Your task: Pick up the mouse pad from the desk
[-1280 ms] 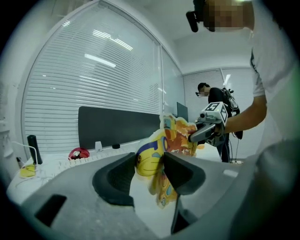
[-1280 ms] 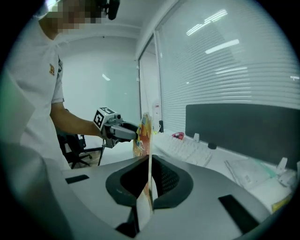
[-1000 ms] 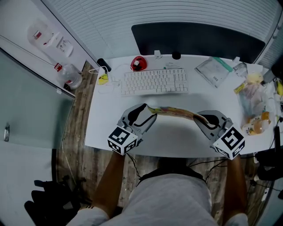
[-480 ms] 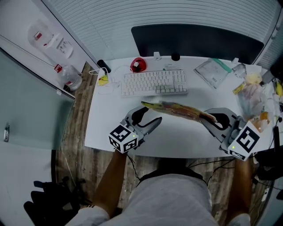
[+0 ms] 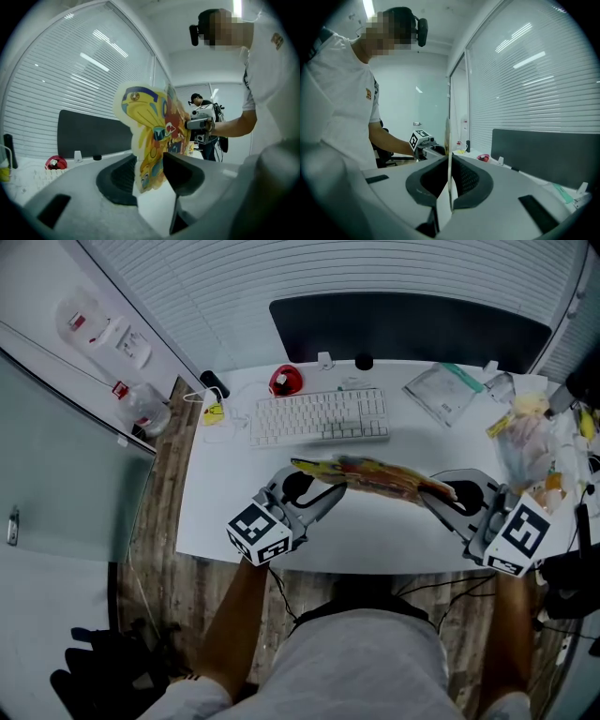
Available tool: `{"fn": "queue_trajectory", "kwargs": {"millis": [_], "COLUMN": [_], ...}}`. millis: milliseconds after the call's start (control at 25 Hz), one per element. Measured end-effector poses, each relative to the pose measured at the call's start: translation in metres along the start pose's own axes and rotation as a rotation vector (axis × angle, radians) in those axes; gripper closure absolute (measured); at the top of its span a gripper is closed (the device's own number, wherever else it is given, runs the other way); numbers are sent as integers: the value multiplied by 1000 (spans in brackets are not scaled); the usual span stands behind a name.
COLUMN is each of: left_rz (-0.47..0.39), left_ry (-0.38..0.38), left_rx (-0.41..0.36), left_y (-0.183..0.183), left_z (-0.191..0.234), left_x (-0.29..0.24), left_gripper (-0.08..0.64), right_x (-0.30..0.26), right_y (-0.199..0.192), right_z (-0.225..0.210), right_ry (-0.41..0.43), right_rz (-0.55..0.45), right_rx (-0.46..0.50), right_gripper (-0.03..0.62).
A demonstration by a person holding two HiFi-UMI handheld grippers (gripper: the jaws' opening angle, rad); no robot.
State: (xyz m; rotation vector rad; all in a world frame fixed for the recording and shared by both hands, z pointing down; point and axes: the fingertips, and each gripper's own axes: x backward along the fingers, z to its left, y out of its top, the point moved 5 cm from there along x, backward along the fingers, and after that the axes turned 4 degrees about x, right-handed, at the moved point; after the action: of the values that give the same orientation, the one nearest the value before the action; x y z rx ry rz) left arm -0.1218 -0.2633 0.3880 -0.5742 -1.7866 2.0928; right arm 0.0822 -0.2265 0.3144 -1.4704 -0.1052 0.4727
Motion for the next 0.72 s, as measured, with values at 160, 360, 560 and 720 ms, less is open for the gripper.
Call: {"fn": "queue_trajectory", "kwargs": {"millis": [160, 360, 560, 720], "left_rz": [17, 82, 77, 56], "left_ry": [42, 107, 156, 153], "left_rx": [-29, -66, -94, -117], "left_y": [1, 0, 7, 17], "left_z": [-2, -7, -15, -24], "left_x": [1, -2, -3, -3], "left_gripper": [465, 500, 517, 529], "right_x": [4, 3, 4, 8], "right_y": [-8, -18, -19, -22], "right_z": [-8, -14, -21, -27], "right_ry": [-64, -130, -195, -252], "right_rz": [-10, -4, -30, -54], "right_rx": [-31, -52, -66, -76], "right_gripper": [574, 574, 574, 574]}}
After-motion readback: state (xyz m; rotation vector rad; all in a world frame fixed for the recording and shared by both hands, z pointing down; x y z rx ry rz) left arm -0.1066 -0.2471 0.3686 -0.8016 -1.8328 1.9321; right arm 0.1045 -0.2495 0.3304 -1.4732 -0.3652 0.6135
